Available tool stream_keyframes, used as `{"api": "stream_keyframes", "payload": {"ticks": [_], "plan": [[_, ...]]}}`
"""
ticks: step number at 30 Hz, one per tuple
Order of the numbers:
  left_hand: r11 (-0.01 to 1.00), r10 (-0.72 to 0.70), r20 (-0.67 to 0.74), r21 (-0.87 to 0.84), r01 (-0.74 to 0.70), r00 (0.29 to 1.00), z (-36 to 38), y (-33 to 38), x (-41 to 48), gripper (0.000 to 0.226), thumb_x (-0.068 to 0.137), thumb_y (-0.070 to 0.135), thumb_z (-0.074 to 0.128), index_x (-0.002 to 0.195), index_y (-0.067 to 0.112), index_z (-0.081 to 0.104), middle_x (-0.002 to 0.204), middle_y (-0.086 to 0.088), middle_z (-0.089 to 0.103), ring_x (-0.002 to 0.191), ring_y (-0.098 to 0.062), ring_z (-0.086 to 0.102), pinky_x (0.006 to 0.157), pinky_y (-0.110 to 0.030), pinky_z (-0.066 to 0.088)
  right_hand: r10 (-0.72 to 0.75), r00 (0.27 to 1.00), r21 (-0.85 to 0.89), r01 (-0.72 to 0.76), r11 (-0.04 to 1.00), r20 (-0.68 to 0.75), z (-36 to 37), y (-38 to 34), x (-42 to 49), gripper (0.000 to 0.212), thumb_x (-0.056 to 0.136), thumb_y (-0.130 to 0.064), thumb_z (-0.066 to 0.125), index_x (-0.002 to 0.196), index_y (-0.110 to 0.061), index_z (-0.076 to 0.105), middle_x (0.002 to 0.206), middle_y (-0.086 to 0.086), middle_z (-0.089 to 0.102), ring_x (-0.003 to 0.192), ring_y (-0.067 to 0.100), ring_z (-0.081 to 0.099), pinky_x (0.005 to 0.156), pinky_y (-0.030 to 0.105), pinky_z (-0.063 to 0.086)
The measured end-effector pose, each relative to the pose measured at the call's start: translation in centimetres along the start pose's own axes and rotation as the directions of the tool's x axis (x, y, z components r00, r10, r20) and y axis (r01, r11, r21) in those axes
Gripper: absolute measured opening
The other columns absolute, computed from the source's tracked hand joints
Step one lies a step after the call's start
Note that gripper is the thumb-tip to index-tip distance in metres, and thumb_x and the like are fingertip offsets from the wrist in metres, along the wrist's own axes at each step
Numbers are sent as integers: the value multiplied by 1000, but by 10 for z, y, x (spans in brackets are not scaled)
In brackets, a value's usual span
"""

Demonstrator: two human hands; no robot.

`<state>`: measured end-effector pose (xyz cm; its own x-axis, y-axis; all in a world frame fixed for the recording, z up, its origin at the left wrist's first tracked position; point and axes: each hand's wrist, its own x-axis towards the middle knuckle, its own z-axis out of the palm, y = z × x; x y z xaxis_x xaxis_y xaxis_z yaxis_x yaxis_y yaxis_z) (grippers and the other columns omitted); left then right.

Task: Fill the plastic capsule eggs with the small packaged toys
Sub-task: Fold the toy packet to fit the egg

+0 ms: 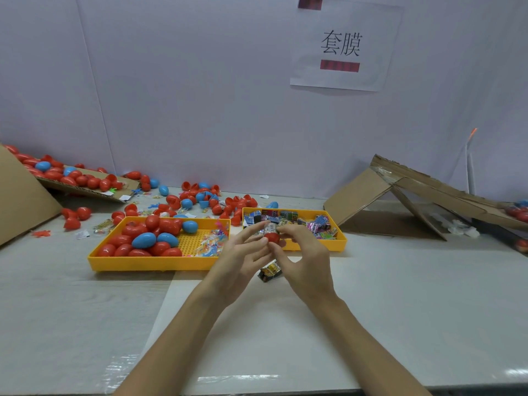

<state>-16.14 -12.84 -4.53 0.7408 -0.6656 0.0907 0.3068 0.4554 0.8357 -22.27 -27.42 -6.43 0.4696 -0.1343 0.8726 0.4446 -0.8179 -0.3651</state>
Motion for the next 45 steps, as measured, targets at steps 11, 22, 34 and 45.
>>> {"api": "stream_keyframes", "payload": {"ticks": [11, 22, 34, 45], "plan": [[998, -14, -43, -61, 11, 999, 4, 3, -3, 52, 88, 11, 67, 138, 7, 55, 123, -14, 71, 116, -26, 68, 93, -32, 58, -79, 995, -52, 76, 996, -53, 4, 3, -1, 27, 85, -6, 76, 112, -4, 72, 110, 5, 70, 108, 11, 64, 98, 16, 47], [999, -35, -21, -35, 34, 999, 1, 2, -3, 44, 88, 12, 65, 132, 11, 61, 122, -10, 73, 114, -23, 70, 88, -30, 60, -5, 1000, 56, 6, 998, -10, 4, 4, -1, 21, 89, -12, 74, 111, -11, 72, 110, -4, 68, 105, 8, 64, 86, 22, 54], [989, -52, -224, 124, 81, 973, 1, -1, 2, 29, 97, 8, 60, 126, 8, 64, 111, -12, 75, 102, -20, 73, 80, -29, 52, 332, 919, 235, -378, 896, 212, -1, 2, 2, 23, 87, -15, 69, 106, -28, 68, 103, -18, 71, 89, 7, 72, 72, 24, 58], [878, 170, -271, 479, -20, 947, 1, -9, 4, 19, 99, 19, 63, 118, 20, 67, 105, -2, 75, 94, -14, 73, 77, -24, 56, 610, 749, 513, -642, 570, 259, -7, 12, 13, 22, 92, -4, 68, 111, -16, 71, 101, 5, 75, 87, 22, 72, 67, 28, 57]]}}
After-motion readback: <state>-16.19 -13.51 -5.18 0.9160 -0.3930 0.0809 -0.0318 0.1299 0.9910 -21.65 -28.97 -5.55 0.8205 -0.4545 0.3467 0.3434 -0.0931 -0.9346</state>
